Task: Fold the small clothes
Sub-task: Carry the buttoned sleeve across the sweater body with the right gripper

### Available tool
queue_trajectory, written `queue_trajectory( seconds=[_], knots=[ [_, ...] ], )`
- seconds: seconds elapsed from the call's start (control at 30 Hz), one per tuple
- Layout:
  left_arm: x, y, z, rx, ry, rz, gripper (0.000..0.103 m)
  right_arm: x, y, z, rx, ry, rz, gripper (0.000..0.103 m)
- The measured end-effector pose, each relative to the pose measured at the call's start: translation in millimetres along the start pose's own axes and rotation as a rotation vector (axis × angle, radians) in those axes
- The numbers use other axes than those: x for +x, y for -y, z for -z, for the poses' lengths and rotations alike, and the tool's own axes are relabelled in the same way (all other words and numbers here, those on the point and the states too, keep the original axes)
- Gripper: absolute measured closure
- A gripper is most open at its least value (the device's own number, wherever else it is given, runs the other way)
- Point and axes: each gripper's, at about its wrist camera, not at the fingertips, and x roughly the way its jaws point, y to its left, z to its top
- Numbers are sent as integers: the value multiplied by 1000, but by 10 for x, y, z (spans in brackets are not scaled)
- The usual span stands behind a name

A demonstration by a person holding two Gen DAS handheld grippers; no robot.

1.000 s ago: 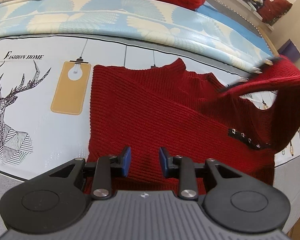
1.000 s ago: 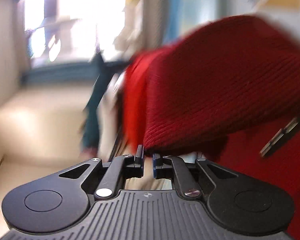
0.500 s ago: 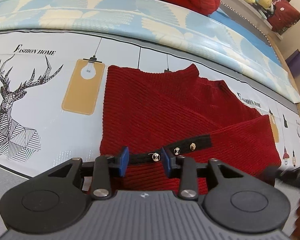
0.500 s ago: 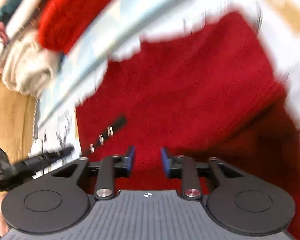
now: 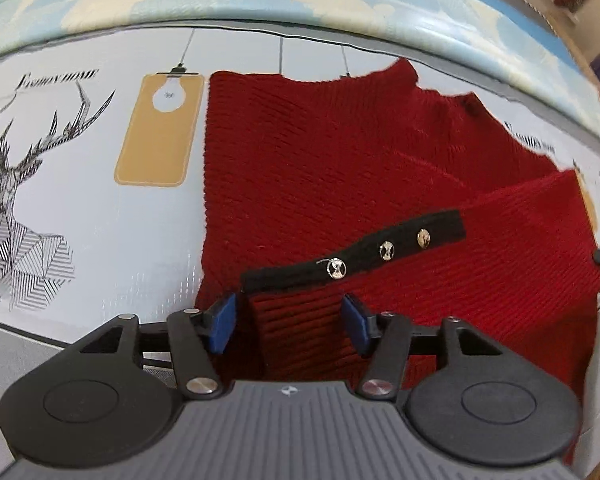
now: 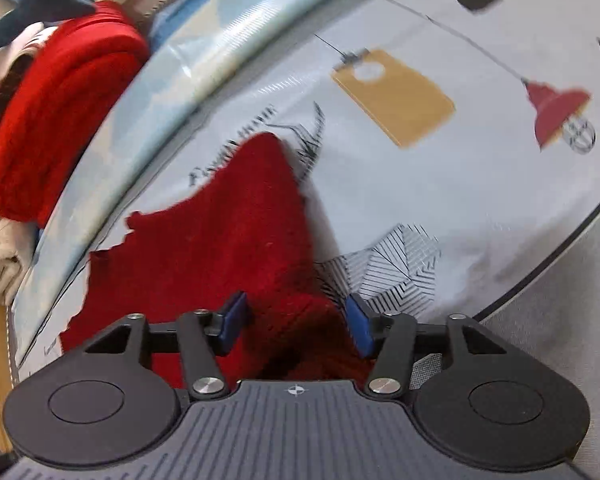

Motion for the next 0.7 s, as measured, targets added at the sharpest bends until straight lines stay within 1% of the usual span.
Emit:
queue_trajectory(
  seconds=[0.07, 0.1, 0.13, 0.17, 0.2, 0.23, 0.27, 0.3, 0.4, 0.43, 0.47, 0.5, 0.53, 0.6, 0.67, 0.7],
  knots=[
    [8, 61, 27, 32, 7, -13, 41, 64, 72, -32, 43, -4, -14, 44],
    [16, 98, 45, 58, 11, -19, 43, 66, 98, -48, 59, 4, -17, 51],
    [31, 149, 67, 97, 15, -34, 44, 89, 90, -33, 59, 8, -21, 60],
    [43, 206, 88, 143, 28, -63, 55, 99, 18, -51, 41, 11, -11, 62],
    [49, 260, 109, 193, 49, -94, 75, 69, -39, -31, 12, 23, 6, 68],
    [44, 302, 122, 224, 61, -102, 78, 19, -82, -5, 3, 35, 15, 70],
    [27, 335, 122, 242, 71, -102, 86, -21, -119, 2, 2, 44, 15, 71],
    [-6, 363, 110, 255, 89, -101, 88, -77, -156, 12, -1, 58, 19, 71],
    [-161, 438, 84, 290, 185, -114, 89, -161, -189, 57, 0, 93, 54, 71],
    [-203, 449, 83, 293, 215, -116, 89, -139, -149, 77, 14, 100, 84, 70],
    [-226, 457, 88, 293, 232, -116, 89, -85, -93, 100, 32, 103, 133, 69],
    [-228, 462, 97, 295, 244, -131, 88, -34, -38, 117, 47, 97, 157, 53],
    [-207, 468, 95, 300, 240, -145, 87, -9, 17, 130, 73, 89, 161, 44],
    [-159, 457, 115, 307, 212, -168, 81, -98, 5, 139, 104, 113, 162, 45],
    [-142, 440, 118, 317, 186, -199, 77, -261, -179, 168, 7, 197, 203, 46],
    [-168, 424, 115, 315, 193, -211, 75, -340, -288, 196, -64, 252, 225, 46]
  ],
)
